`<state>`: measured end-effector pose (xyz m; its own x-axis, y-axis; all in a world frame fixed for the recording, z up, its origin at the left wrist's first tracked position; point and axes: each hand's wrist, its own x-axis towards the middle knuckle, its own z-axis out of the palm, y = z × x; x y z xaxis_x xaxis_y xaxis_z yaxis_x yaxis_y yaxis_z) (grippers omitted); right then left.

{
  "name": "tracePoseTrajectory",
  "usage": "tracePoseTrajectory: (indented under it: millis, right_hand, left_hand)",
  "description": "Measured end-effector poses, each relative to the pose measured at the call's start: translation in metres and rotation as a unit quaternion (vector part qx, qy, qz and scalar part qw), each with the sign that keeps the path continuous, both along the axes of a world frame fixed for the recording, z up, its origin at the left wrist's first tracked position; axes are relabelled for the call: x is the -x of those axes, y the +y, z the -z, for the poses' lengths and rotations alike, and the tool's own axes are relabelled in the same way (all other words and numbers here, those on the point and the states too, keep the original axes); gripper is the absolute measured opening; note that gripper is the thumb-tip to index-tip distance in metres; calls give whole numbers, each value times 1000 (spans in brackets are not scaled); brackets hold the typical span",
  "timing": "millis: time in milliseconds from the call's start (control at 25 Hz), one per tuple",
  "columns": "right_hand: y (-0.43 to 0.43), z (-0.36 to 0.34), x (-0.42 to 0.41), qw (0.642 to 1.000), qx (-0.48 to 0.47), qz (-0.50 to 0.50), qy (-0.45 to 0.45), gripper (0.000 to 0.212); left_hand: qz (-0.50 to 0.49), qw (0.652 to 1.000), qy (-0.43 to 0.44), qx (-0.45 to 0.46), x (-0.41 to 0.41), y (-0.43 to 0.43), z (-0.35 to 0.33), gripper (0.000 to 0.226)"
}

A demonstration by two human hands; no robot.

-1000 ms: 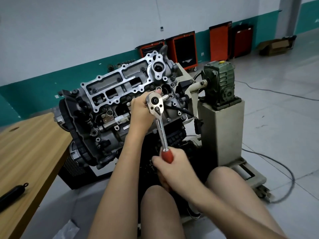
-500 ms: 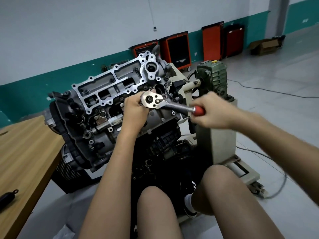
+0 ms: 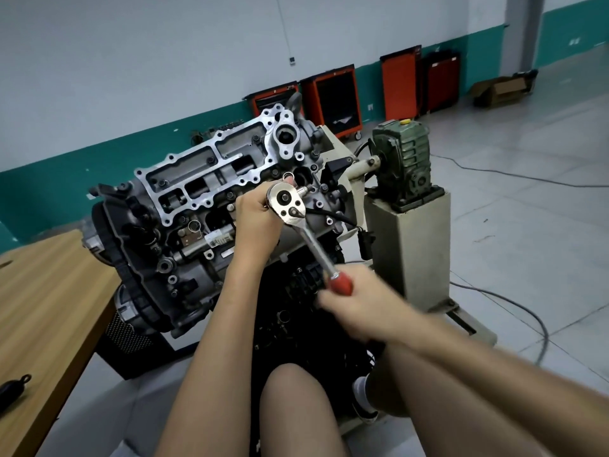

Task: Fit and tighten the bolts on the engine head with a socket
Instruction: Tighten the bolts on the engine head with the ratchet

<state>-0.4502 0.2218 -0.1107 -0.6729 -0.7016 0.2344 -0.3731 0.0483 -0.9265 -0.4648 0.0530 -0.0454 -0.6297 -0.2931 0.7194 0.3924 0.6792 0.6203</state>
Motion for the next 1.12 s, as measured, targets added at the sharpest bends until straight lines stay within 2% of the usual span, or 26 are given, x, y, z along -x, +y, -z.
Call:
tracePoseTrajectory:
  millis: [40,120,200,240,320,400,440,520,600,640,720,800,920,1000,1040,1120]
  right_hand:
    - [18,-16,24,993,-73,-3,89,36]
    - [42,-59,66,949,-179,10,261,31]
    - [47,-91,86,903,-206,39,375,26]
    - [47,-92,89,898,-201,52,388,26]
    - [42,-68,71,935,-155,62,312,27]
    - [24,-22,28,981,-51,61,176,33]
    - [9,-3,3,995,9,57,87,36]
    - [-29,18,-38,988,128,36,-82,35]
    - [-55,21,-58,973,172,33,-147,28]
    - [-54,20,-57,977,159,33,-141,29]
    - [-27,12,-34,994,78,29,-72,35]
    - [12,-10,8,998,-46,16,38,38]
    - [49,-71,74,947,-192,36,256,32]
    - [49,-91,87,915,-205,50,345,29]
    - [45,-86,84,917,-196,52,344,29]
    - [36,-52,58,947,-138,61,285,30]
  left_hand:
    - [-4,1000,5,-5,1,-1,0,39]
    - [-4,1000,7,-23,3,-3,0,42]
    - [-12,1000,9,-23,4,-6,0,32]
    - [-13,1000,12,-22,4,-5,0,30]
    - [-7,999,17,-26,4,-4,2,40]
    - [-10,999,28,-14,4,-2,5,48]
    - [-14,999,33,-8,5,-1,5,45]
    - [-14,999,34,-11,6,-2,4,32]
    - [-4,1000,17,-17,6,-4,4,33]
    - [-4,1000,12,-9,4,-4,3,38]
    - [-7,1000,12,9,3,-6,3,46]
    - [0,1000,5,2,5,-5,1,37]
    - [-12,1000,-13,-4,7,-3,-2,43]
    - [-8,1000,-9,-23,3,-3,-1,46]
    - [-6,999,-10,-32,1,-3,-1,48]
    - [-11,999,-17,-38,-2,-2,1,47]
